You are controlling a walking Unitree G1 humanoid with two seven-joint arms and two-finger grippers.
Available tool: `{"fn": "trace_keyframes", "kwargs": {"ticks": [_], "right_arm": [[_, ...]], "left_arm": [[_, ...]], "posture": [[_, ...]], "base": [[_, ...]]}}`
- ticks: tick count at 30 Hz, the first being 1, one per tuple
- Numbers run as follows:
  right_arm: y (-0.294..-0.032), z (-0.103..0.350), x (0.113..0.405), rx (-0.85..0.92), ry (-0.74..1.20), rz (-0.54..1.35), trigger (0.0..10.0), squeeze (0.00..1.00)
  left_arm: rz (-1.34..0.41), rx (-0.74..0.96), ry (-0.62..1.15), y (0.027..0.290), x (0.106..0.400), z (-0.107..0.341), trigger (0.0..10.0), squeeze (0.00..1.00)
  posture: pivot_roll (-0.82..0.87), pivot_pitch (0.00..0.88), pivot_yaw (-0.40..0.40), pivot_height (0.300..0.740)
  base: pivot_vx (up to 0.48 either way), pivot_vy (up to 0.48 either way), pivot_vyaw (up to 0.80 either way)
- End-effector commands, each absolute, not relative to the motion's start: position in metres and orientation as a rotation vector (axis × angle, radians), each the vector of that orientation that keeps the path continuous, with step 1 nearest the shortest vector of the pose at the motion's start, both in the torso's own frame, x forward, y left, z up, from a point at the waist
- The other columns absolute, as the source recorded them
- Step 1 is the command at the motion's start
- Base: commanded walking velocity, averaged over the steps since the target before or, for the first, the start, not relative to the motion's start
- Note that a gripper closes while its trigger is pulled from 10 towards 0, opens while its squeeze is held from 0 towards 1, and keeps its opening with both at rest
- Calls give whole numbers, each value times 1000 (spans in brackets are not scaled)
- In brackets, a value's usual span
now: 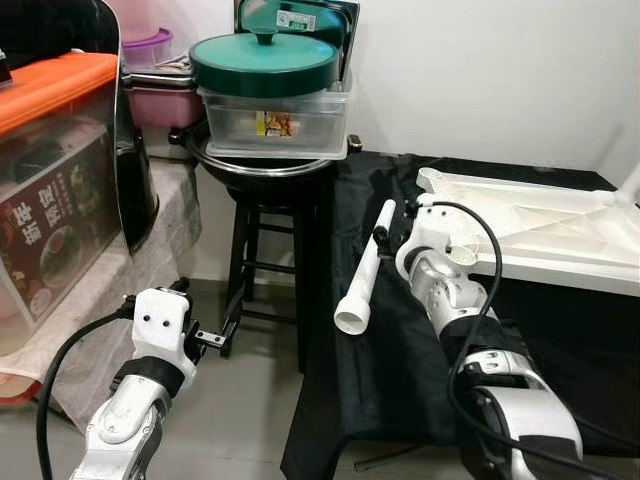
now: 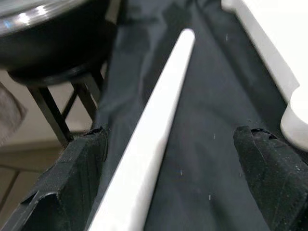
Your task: Building children table
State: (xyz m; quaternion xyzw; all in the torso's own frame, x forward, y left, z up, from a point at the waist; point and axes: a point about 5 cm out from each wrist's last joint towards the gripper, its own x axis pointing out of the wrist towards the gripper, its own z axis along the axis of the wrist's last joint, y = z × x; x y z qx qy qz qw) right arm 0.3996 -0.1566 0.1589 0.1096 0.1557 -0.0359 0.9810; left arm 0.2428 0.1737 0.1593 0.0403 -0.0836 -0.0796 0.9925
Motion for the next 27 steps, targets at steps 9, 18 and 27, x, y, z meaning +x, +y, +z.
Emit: {"fn": "trace_keyframes", "kwargs": {"ticks": [9,18,27], "right_arm": [[-143,149,402,227,392,32,10000,0],[-129,130,395,193,479,70,10000,0],[-139,99,380,294,624,-61,10000,0]], "left_arm": [[-166,94,-163,172,245,157,10000,0],[-167,96,-164,171,245,158,10000,0],[-172,94,-159,171,245,157,10000,0]], "posture": [[75,0,-113,740],[79,0,-116,740],[80,0,-117,740]], "base": [[0,0,0],[0,0,0],[0,0,0]]}}
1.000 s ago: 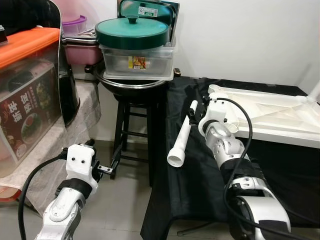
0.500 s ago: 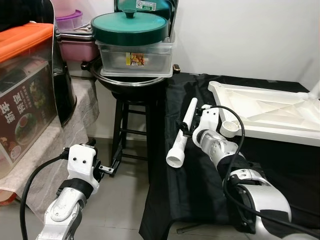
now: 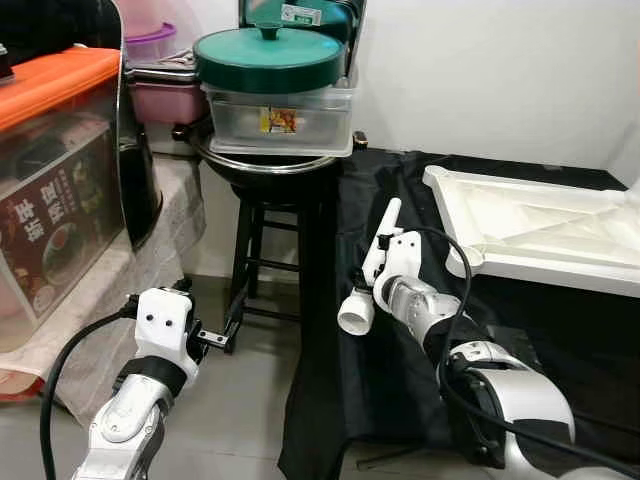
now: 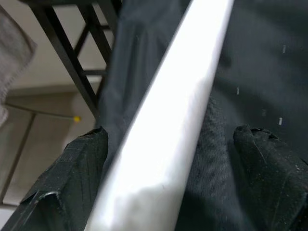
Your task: Building children table
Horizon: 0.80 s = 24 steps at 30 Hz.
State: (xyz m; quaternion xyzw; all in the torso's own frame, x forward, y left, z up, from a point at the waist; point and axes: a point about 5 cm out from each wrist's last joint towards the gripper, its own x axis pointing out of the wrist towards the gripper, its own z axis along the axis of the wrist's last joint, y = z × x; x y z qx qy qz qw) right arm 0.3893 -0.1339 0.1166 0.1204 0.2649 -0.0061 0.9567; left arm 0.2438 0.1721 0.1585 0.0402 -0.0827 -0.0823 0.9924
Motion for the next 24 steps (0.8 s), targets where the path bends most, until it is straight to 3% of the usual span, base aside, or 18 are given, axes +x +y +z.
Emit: {"fn": "trace_keyframes", "kwargs": {"ticks": [1,8,9,10,11,12,24], "right_arm": [[-139,99,380,294,624,-61,10000,0],[-148,81,368,484,732,-183,10000,0],[-150,77,366,514,748,-200,5961,0],[-150,77,366,514,748,-200,5961,0],[-151,74,364,540,760,-217,3647,0],[-153,72,362,572,766,-229,0,0],[-152,75,364,630,762,-228,0,0]], "left_arm": [[-172,94,-159,171,245,157,10000,0],[-178,91,-156,169,245,155,10000,0],[-179,91,-156,169,245,155,10000,0],[-179,91,-156,169,245,155,10000,0],[-180,90,-156,169,245,155,10000,0],[-181,90,-155,169,246,155,10000,0],[-188,94,-146,169,246,153,10000,0]], "posture": [[80,0,-117,740],[73,0,-115,740],[71,0,-115,740],[71,0,-115,740],[71,0,-115,740],[69,0,-115,740],[63,0,-115,740]], "base": [[0,0,0],[0,0,0],[0,0,0],[0,0,0],[0,0,0],[0,0,0],[0,0,0]]}}
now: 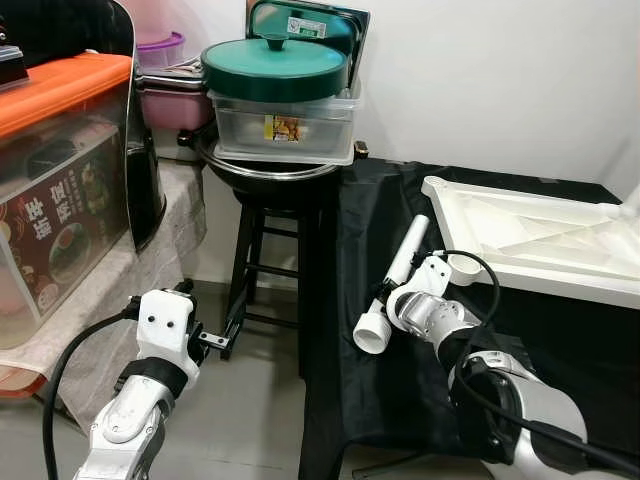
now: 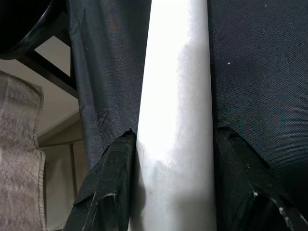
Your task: Building children table
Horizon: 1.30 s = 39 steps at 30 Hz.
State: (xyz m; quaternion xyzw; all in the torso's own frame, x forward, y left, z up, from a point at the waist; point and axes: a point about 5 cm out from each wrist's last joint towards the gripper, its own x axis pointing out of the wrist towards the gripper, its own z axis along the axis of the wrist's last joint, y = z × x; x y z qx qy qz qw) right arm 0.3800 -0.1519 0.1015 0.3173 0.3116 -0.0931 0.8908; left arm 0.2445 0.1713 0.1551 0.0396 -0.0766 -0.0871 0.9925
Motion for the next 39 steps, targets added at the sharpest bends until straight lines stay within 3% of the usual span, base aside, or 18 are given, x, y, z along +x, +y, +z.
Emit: {"fn": "trace_keyframes", "kwargs": {"ticks": [1,7,12,14,18,30,39], "right_arm": [[-152,76,365,629,757,-224,0,0],[-157,94,376,547,657,-205,0,0],[-141,177,407,258,161,38,0,0],[-137,184,407,230,113,77,0,0],[-124,208,398,27,-102,232,0,0],[-110,205,365,-152,-264,516,0,0],[-107,213,335,-260,-444,550,0,0]], "left_arm": [[-189,93,-146,169,246,152,10000,0],[-177,89,-141,171,246,152,10000,0],[-171,82,-141,173,246,152,10000,0],[-172,81,-141,173,246,152,10000,0],[-174,74,-143,173,247,153,10000,0],[-179,45,-141,173,246,154,10000,0],[-188,26,-147,170,243,152,10000,0]], "posture": [[63,0,-115,740],[69,0,-119,740],[63,0,-107,740],[63,0,-107,740],[59,0,-102,740],[53,0,-97,740],[49,0,-95,740]], "base": [[0,0,0],[0,0,0],[0,0,0],[0,0,0],[0,0,0],[0,0,0],[0,0,0]]}}
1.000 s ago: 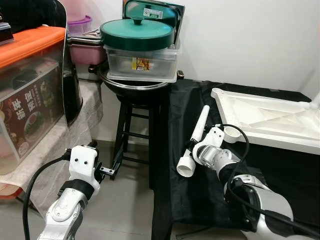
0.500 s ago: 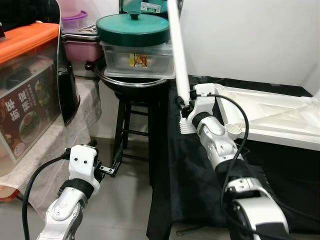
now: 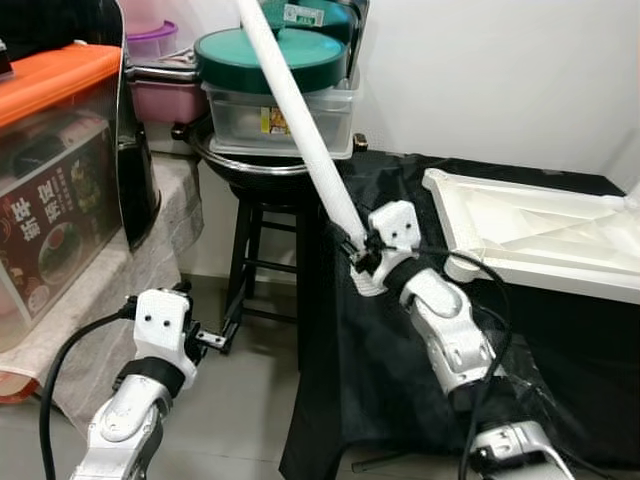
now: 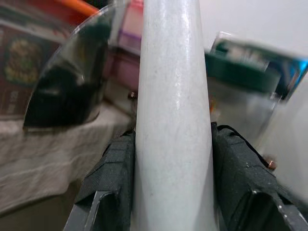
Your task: Building children table
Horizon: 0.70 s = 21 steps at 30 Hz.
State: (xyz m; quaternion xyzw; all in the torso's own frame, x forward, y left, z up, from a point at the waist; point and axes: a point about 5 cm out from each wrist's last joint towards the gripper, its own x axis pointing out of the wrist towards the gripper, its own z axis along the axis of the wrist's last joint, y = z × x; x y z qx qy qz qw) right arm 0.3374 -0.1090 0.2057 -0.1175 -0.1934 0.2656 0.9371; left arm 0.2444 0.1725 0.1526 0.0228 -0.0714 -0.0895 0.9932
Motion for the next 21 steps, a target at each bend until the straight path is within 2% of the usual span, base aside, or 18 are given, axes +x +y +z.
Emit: {"fn": "trace_keyframes", "kwargs": {"ticks": [1,5,12,21], "right_arm": [[-105,214,330,-268,-476,540,0,0],[-99,214,320,-230,-511,504,0,0],[-90,210,310,-178,-497,502,0,0],[-91,214,311,-168,-505,475,0,0]], "left_arm": [[-192,28,-150,170,243,153,10000,0],[-208,46,-157,168,242,155,10000,0],[-218,66,-153,167,244,155,10000,0],[-229,69,-152,165,243,155,10000,0]], "posture": [[51,0,-93,740],[51,0,-89,740],[49,0,-85,740],[49,0,-87,740]], "base": [[0,0,0],[0,0,0],[0,-480,0],[0,-480,0]]}}
